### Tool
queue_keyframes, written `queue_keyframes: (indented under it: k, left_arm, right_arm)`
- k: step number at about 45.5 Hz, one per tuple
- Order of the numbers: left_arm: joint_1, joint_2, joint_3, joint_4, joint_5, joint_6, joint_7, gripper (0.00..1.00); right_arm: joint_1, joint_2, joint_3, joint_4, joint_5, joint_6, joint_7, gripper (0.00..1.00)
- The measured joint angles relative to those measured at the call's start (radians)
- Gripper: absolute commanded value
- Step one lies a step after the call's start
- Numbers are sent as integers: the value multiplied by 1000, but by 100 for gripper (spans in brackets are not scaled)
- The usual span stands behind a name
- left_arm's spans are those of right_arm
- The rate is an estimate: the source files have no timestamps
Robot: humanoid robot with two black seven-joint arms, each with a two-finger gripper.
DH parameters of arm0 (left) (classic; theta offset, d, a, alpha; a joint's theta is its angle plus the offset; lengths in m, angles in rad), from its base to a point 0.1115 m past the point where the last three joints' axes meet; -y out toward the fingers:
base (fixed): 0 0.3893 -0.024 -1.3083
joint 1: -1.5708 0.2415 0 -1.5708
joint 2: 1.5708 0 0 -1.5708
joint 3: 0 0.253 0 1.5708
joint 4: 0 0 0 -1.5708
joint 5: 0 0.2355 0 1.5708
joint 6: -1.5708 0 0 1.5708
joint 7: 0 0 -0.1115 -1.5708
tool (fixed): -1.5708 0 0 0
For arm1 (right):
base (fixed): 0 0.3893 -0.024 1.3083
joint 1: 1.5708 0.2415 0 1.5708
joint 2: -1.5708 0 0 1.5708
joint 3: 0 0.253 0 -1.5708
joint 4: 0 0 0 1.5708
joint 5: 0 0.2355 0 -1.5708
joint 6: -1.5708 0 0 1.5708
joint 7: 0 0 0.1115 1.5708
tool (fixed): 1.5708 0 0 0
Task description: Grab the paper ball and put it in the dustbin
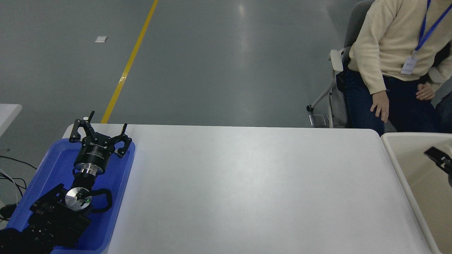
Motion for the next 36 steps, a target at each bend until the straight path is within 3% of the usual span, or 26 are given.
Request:
queue_keyframes:
  k: [13, 24, 36]
  left_arm:
    - [0, 0, 0, 0, 0, 0, 0, 100]
    - [0, 0, 0, 0, 0, 0, 0, 100]
    - [0, 0, 0, 0, 0, 0, 0, 100]
  right_arm:
    - [-236, 229, 647, 25, 1, 139, 11, 100]
    - [-353, 425, 927, 12, 0, 286, 111, 100]
    - [-384, 564, 1036, -14, -68, 228, 173, 100]
